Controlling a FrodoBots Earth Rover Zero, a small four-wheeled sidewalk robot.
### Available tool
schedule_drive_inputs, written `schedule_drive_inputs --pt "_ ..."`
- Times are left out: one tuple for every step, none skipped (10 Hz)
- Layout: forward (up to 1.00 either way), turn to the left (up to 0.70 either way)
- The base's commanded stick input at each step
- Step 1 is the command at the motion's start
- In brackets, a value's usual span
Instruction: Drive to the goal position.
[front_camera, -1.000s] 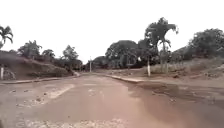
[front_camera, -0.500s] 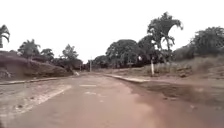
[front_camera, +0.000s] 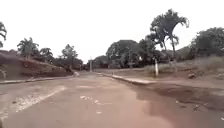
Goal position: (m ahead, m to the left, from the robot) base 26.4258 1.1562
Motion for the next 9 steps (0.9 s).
schedule_drive_inputs --pt "1.00 0.00" --pt "1.00 0.00" --pt "1.00 0.00" --pt "1.00 0.00" --pt "1.00 0.00" --pt "1.00 0.00" --pt "1.00 0.00" --pt "1.00 0.00" --pt "1.00 0.00"
